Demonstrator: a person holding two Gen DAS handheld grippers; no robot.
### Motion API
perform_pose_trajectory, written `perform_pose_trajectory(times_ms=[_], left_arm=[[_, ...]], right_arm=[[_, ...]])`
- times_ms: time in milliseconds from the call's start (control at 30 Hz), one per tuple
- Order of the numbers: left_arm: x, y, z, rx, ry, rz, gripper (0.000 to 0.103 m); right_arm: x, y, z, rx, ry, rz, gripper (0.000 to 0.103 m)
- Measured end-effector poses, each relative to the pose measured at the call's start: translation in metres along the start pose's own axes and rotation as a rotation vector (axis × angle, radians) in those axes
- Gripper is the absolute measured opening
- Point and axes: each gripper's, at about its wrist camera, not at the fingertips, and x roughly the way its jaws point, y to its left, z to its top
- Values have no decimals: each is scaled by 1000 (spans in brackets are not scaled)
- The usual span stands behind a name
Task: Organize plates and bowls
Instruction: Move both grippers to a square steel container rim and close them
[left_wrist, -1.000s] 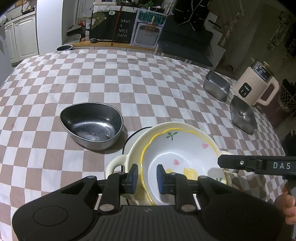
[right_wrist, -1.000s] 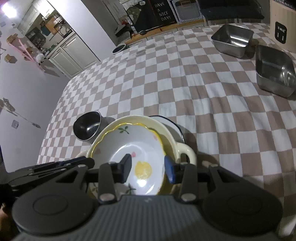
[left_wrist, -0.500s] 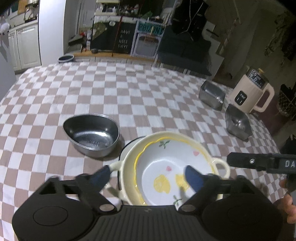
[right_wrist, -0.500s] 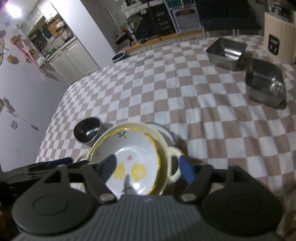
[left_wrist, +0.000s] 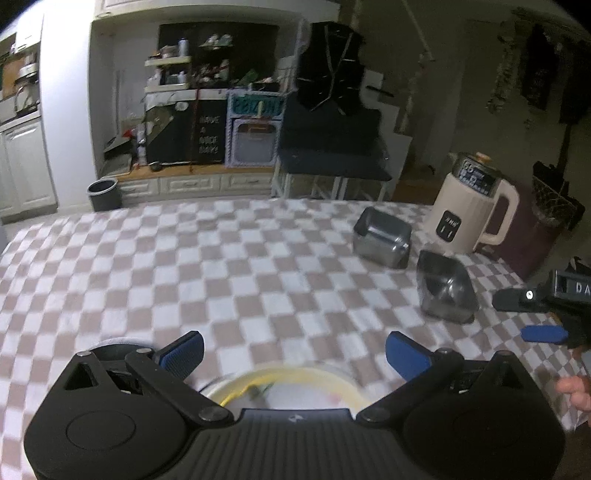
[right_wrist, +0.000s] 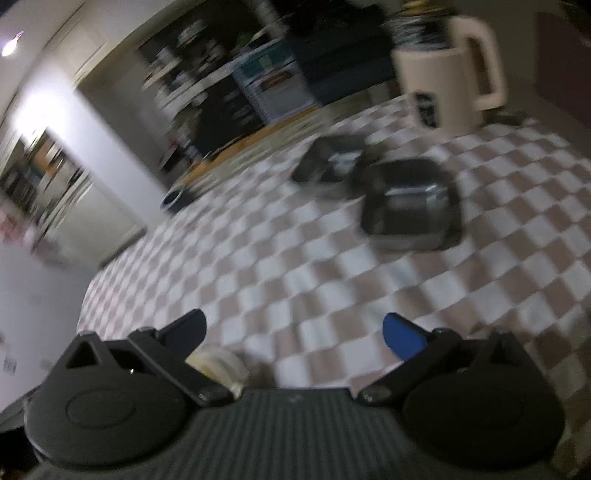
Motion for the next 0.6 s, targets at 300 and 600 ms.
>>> perform_pose_trajectory(times_ms=[300, 600], left_arm=[[75, -60, 47, 78, 0, -113, 103], [132, -92, 53, 68, 44, -186, 103]], right_arm=[[31, -60, 37, 301, 7, -107, 100], [91, -96, 51, 578, 24, -131, 66]])
